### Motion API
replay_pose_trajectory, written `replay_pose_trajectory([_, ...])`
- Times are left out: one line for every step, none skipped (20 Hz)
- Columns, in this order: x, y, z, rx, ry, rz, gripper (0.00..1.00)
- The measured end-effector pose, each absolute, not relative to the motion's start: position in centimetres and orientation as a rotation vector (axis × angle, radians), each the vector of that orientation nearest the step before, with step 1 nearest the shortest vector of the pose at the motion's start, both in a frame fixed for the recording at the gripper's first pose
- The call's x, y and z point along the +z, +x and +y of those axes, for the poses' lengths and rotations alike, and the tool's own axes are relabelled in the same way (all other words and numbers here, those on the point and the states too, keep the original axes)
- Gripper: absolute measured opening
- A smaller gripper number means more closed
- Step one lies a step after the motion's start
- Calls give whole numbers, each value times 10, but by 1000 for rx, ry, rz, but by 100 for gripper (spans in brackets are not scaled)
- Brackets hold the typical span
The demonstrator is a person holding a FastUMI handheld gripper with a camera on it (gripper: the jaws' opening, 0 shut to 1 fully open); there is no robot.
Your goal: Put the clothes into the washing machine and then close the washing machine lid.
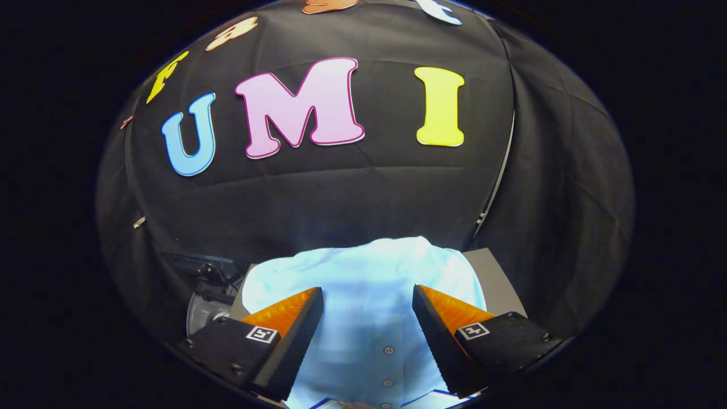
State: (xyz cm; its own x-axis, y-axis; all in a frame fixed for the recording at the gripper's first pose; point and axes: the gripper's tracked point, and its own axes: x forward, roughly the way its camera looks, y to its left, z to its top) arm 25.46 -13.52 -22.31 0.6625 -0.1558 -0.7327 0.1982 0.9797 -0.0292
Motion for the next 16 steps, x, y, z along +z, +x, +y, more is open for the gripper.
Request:
replay_pose_trajectory([-228,254,-137,-202,54,838,99])
replay_pose_trajectory([-233,251,-138,-202,53,855,99])
replay_pose_trajectory([-237,247,-140,-201,50,875,99])
replay_pose_trajectory([-242,243,-142,-202,50,896,100])
replay_pose_trajectory([-247,244,-144,-207,52,907,100])
replay_pose_trajectory([-250,244,-145,-211,58,919,100])
replay_pose_trajectory([-253,241,-146,-219,68,932,100])
replay_pose_trajectory([-257,240,-148,-222,84,947,100])
replay_pose_trajectory([-259,239,-148,-232,106,959,100])
replay_pose_trajectory([-258,241,-149,-232,109,957,100])
replay_pose_trajectory([-261,239,-150,-226,97,969,100])
replay_pose_trajectory([-260,239,-149,-220,84,976,98])
replay_pose_trajectory([-261,240,-149,-213,70,978,98])
replay_pose_trajectory([-263,240,-148,-204,62,988,97])
replay_pose_trajectory([-263,240,-148,-200,57,988,89])
replay_pose_trajectory([-263,242,-144,-178,73,985,86])
